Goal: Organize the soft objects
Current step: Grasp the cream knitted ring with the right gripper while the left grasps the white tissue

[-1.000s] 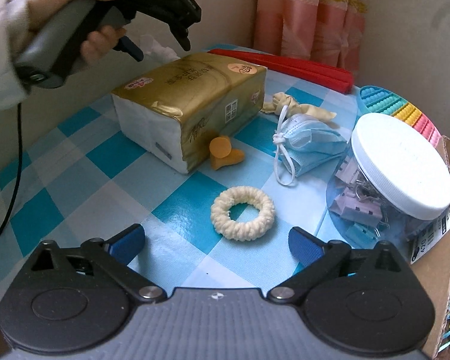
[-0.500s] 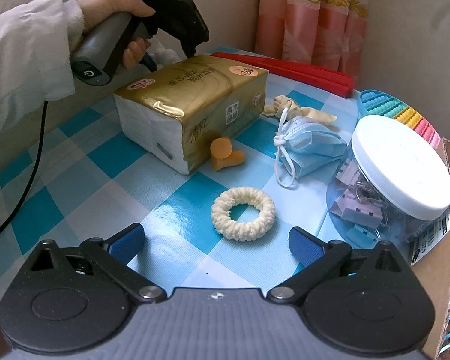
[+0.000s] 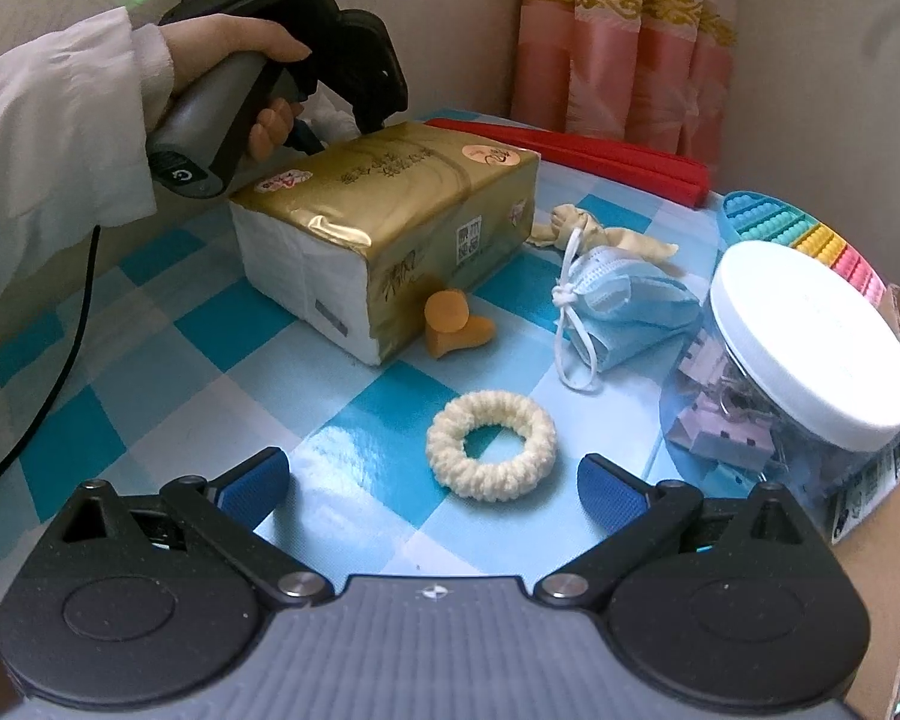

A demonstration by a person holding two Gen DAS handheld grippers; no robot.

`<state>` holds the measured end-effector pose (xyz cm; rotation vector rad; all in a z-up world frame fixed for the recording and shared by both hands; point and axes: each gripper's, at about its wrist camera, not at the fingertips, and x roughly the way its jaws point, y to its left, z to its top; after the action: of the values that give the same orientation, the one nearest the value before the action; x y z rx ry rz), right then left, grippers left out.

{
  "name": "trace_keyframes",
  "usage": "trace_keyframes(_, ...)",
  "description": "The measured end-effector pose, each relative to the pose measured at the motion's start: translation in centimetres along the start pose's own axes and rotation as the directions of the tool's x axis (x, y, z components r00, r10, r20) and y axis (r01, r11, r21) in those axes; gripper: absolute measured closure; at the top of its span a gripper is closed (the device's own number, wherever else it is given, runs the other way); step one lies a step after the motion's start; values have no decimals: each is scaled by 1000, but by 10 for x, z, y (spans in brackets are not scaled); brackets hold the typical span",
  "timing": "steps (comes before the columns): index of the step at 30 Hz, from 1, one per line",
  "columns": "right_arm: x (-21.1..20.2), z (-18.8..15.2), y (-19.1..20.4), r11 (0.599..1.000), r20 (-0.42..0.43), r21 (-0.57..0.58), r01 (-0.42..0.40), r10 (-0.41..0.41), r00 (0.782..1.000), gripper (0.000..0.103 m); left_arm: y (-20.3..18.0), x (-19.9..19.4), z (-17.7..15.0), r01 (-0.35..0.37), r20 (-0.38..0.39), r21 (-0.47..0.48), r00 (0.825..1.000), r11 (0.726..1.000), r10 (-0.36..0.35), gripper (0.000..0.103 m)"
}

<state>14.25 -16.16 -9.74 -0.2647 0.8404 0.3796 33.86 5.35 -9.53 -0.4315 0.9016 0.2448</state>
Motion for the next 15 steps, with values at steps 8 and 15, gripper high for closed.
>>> trace_keyframes(8, 6, 11, -3, 1000, 1, 5, 3, -3, 1000, 10, 3, -1, 1, 11, -3, -4, 1000, 1000, -11, 68)
trace_keyframes(15, -2, 13, -11, 998, -10, 41, 47, -47, 999, 51, 1, -6, 1, 14, -2, 14, 1000, 1000, -14, 69)
